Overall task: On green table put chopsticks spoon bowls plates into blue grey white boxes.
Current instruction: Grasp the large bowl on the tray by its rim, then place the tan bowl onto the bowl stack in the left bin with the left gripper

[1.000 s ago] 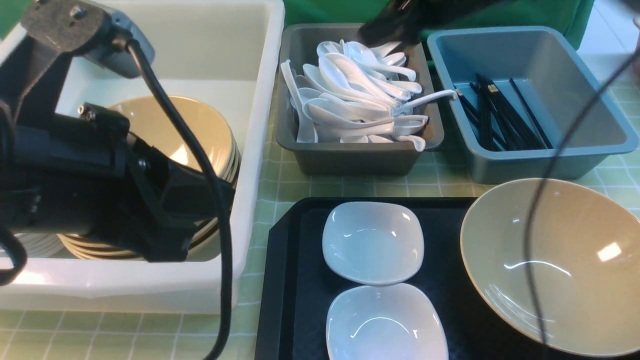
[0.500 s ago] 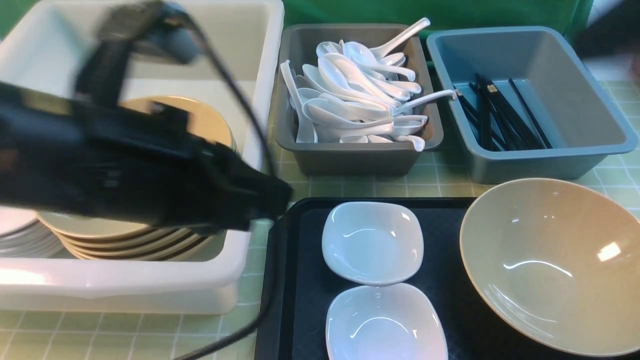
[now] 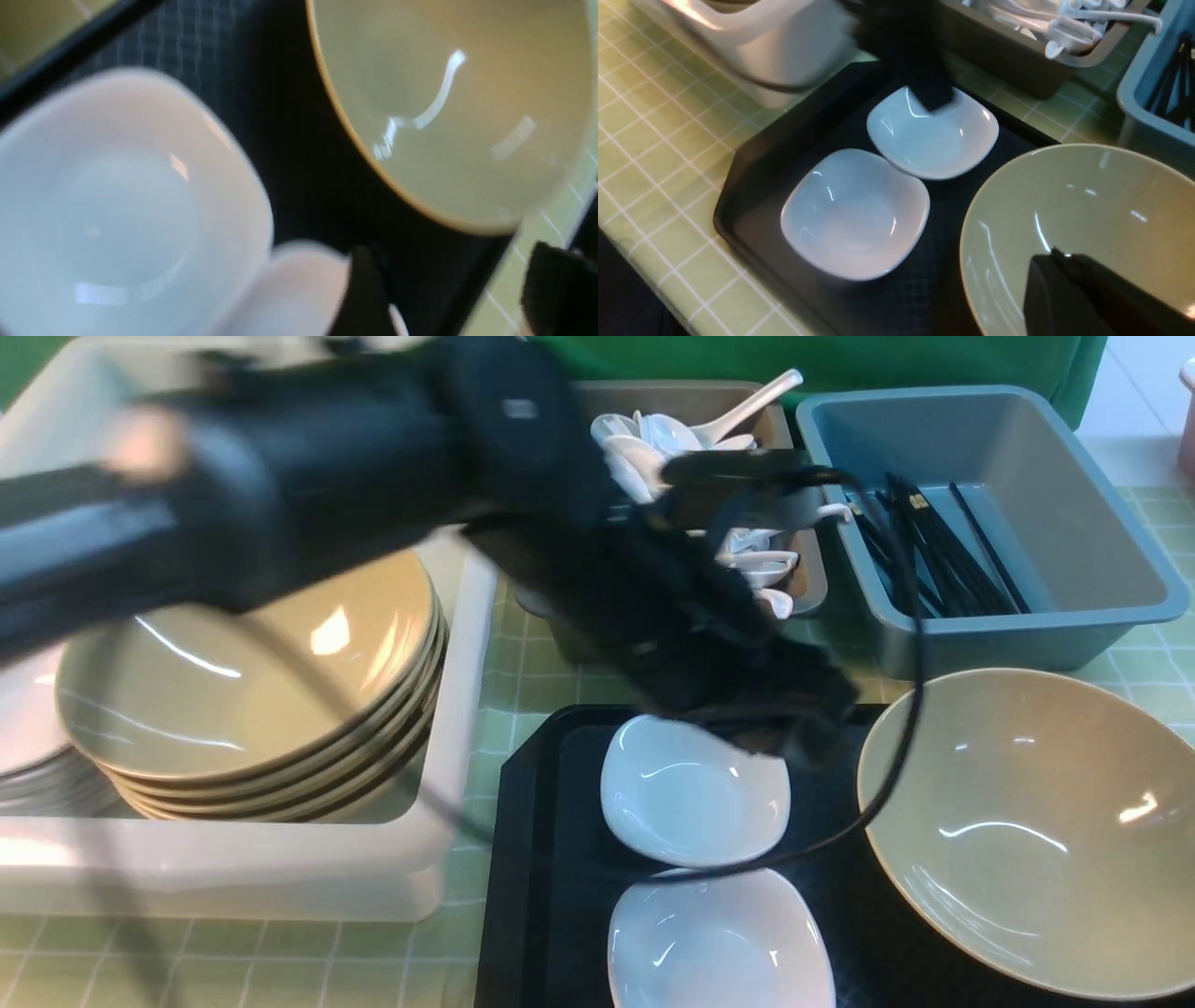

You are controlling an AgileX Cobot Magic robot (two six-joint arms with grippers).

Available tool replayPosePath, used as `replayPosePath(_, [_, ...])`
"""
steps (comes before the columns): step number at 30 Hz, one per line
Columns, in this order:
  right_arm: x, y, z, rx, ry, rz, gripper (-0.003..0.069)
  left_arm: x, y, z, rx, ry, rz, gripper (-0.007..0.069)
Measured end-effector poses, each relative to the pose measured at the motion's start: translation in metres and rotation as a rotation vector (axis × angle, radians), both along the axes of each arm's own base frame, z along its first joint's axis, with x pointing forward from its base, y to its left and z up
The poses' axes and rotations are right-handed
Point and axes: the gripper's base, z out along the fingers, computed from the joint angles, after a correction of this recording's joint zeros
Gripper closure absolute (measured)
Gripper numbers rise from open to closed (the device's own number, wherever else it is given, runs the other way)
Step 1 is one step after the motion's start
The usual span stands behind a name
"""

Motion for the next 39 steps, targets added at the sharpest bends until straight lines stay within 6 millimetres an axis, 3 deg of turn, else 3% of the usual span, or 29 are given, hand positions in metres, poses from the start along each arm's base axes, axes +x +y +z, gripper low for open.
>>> replayPosePath(5, [0.002,0.0,0.0,0.003,0.0,-0.007,0.0631,0.034,-0.031,-0.038,0.004,0.068,0.005,0.0137])
replayPosePath(11, [0.002,-0.001,-0.001,-0.004,0.0,-0.01,0.0624,0.059,-0.055,-0.073,0.003,0.116,-0.009,0.0167])
replayPosePath(15, [0.002,-0.003,-0.002,-0.031,-0.001,-0.019,0.0619,0.066,-0.067,-0.082,-0.032,0.147,-0.074,0.04])
replayPosePath(16, [0.002,-0.003,-0.002,-0.032,-0.001,-0.02,0.0619,0.066,-0.067,-0.082,-0.033,0.149,-0.076,0.0414])
replayPosePath(17, [0.002,-0.003,-0.002,-0.034,0.0,-0.02,0.0617,0.066,-0.067,-0.082,-0.031,0.158,-0.084,0.0534])
replayPosePath(19, [0.002,-0.003,-0.002,-0.034,0.0,-0.02,0.0615,0.067,-0.066,-0.081,-0.031,0.165,-0.086,0.0587])
replayPosePath(22, [0.002,-0.003,-0.002,-0.038,-0.004,-0.016,0.0613,0.069,-0.06,-0.074,-0.044,0.191,-0.091,0.0609])
replayPosePath(26, [0.006,-0.001,0.004,-0.081,0.0,0.039,0.0613,0.072,-0.041,-0.051,-0.044,0.177,-0.105,0.0607])
replayPosePath(30, [0.021,0.008,0.028,-0.097,-0.019,0.137,0.0612,0.08,-0.001,0.003,-0.093,0.091,-0.056,0.0607])
replayPosePath(32, [0.033,0.015,0.041,-0.079,-0.03,0.184,0.0612,0.08,0.029,0.044,-0.135,0.021,-0.01,0.0607])
replayPosePath(34, [0.039,0.019,0.046,-0.069,-0.038,0.213,0.0612,0.079,0.04,0.057,-0.147,-0.003,0.007,0.0607])
replayPosePath(36, [0.054,0.031,0.056,-0.022,-0.061,0.318,0.0612,0.071,0.08,0.096,-0.18,-0.077,0.079,0.0607])
replayPosePath(39, [0.073,0.044,0.059,0.039,-0.043,0.418,0.0612,0.055,0.128,0.12,-0.197,-0.103,0.2,0.0607])
